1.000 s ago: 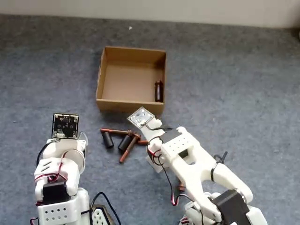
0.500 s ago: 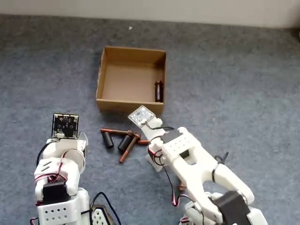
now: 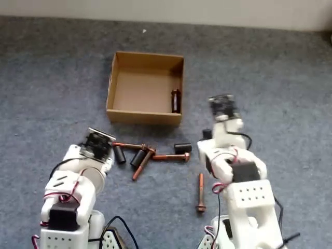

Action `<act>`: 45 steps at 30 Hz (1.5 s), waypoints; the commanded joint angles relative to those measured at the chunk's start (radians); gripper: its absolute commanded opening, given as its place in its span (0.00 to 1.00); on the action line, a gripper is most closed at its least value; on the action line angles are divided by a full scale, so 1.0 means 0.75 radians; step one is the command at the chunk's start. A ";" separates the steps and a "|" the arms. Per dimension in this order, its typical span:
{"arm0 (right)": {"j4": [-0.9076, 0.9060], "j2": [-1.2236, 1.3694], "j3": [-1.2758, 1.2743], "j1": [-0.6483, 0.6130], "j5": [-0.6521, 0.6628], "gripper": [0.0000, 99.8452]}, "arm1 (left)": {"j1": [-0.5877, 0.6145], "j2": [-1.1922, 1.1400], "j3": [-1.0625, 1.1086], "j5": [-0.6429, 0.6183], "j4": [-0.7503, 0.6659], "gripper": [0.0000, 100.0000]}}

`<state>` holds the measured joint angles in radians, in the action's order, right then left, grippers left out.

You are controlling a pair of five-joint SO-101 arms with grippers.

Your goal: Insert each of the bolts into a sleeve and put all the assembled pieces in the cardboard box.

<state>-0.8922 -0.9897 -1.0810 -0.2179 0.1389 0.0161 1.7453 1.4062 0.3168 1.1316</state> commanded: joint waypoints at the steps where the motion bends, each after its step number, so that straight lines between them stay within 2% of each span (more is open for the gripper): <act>1: 0.118 -0.142 -0.036 0.099 -0.078 0.01 | -0.187 -0.036 -0.159 0.098 0.072 0.09; 5: 0.199 -0.197 -0.087 0.195 -0.172 0.01 | -0.318 -0.289 -0.314 0.123 0.090 0.10; 13: 0.263 -0.199 -0.087 0.402 -0.319 0.01 | -0.574 -1.110 -0.744 0.127 0.080 0.18; 18: 0.279 -0.199 -0.087 0.482 -0.346 0.01 | -0.703 -1.568 -0.983 0.231 0.078 0.18; 25: 0.310 -0.202 -0.087 0.549 -0.364 0.01 | -0.811 -2.102 -1.263 0.288 0.078 0.18; 35: 0.318 -0.202 -0.087 0.570 -0.360 0.01 | -0.842 -2.601 -1.617 0.288 0.078 0.18; 45: 0.318 -0.202 -0.087 0.568 -0.354 0.01 | -0.842 -2.828 -1.820 0.288 0.078 0.18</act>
<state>-0.6774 -1.1093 -1.1577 0.1964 -0.1250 -0.6068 -0.3629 0.1082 0.5255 1.1930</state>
